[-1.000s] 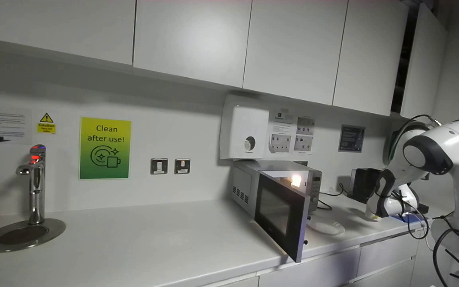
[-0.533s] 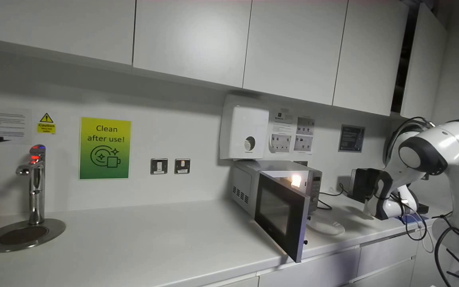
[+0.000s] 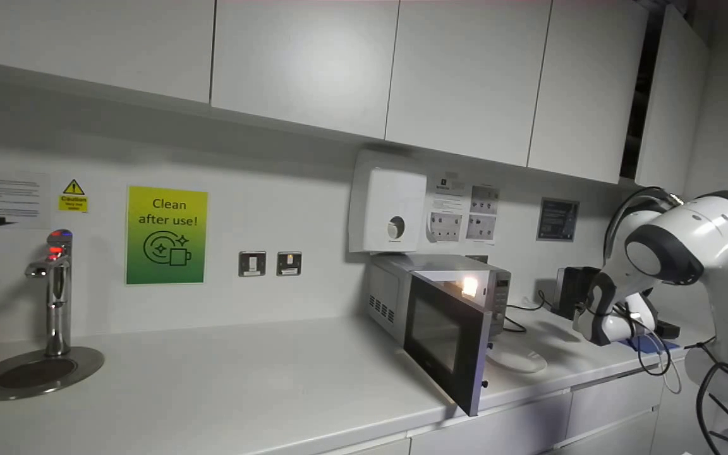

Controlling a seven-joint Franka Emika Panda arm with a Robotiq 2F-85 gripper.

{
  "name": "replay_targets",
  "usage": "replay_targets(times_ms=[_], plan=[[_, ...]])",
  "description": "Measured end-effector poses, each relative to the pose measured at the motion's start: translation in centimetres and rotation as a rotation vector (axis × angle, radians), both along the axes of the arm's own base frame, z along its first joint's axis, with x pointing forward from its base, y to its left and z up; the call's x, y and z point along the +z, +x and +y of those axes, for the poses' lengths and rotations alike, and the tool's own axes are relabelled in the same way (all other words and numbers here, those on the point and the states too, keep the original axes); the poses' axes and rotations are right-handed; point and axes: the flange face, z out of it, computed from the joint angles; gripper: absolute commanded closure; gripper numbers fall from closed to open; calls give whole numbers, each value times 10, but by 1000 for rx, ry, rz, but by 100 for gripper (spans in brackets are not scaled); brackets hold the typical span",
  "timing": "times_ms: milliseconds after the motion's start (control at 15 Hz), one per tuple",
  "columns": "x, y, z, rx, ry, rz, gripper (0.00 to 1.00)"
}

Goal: Remove the mug from the microwave and put it on the right side of the counter.

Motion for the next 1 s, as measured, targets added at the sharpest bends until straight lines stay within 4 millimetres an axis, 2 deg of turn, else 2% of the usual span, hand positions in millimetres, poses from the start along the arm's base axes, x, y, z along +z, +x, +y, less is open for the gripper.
replay_targets(times_ms=[600, 1000], plan=[[-16, 2, 17, -32, 3, -7, 96], [-32, -2, 14, -43, 16, 29, 96]])
